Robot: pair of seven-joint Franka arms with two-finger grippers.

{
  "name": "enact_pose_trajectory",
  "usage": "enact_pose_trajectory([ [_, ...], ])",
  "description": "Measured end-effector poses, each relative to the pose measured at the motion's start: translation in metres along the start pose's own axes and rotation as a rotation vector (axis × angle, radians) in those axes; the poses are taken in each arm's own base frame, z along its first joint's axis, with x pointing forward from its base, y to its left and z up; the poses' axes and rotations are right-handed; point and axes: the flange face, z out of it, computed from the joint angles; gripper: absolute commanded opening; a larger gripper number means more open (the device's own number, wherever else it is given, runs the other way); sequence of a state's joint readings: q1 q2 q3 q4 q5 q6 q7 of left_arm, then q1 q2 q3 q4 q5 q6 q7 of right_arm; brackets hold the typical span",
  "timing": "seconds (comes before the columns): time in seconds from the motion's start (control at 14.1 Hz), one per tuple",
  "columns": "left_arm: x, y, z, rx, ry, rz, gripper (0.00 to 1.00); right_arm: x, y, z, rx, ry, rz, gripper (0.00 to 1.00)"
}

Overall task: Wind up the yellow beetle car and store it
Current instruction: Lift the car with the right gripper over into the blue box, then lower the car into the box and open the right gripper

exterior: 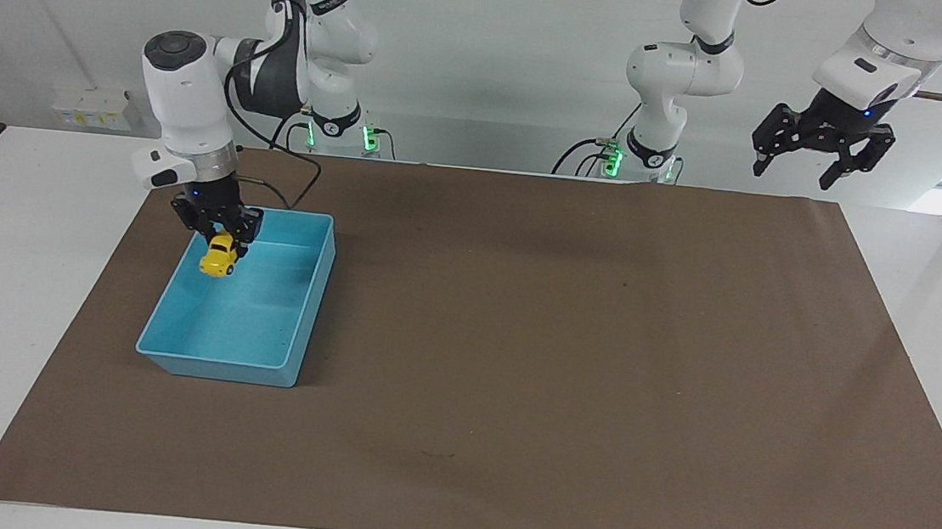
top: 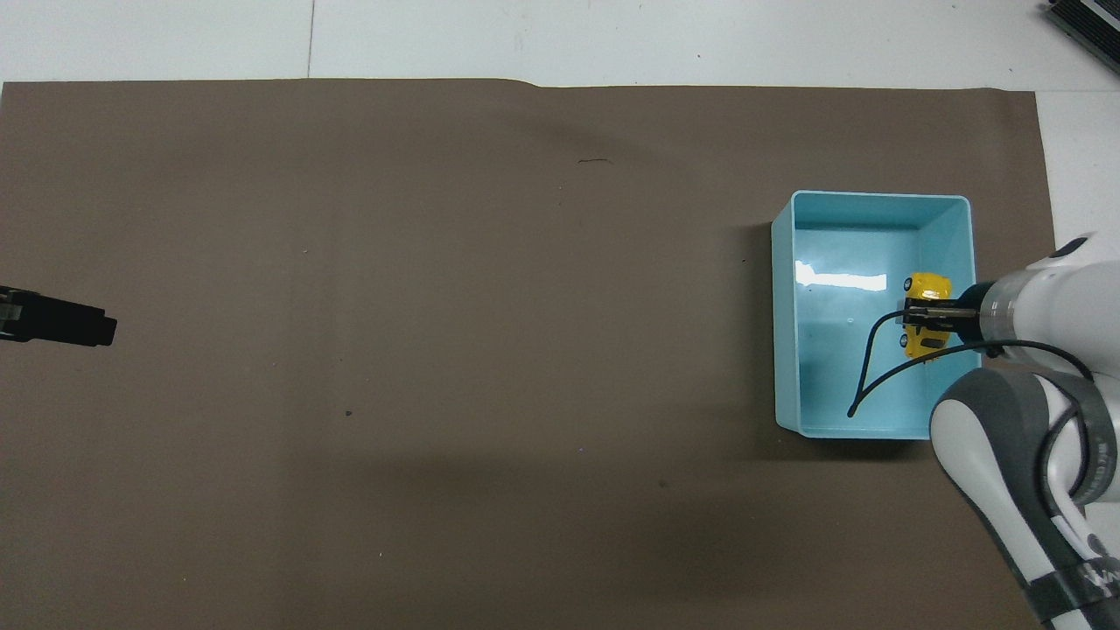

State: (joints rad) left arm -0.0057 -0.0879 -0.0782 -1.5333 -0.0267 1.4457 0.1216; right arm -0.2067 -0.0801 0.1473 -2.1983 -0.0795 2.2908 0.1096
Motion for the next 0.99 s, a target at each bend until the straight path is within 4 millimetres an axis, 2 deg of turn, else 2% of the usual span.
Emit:
enact_pose_trajectory([
  [0.14,0.000,0.000,0.000,0.000,0.000,0.000,1.00,-0.003,-0.002,0.014,0.006,0.022,-0.033,0.00],
  [0.5,0.000,0.000,0.000,0.000,0.000,0.000,1.00,-0.002,-0.006,0.068,0.027,0.002,-0.090,0.00],
  [0.99,0.000,0.000,0.000,0.000,0.000,0.000,1.00,-0.007,-0.013,0.093,0.034,-0.045,-0.106,0.00],
])
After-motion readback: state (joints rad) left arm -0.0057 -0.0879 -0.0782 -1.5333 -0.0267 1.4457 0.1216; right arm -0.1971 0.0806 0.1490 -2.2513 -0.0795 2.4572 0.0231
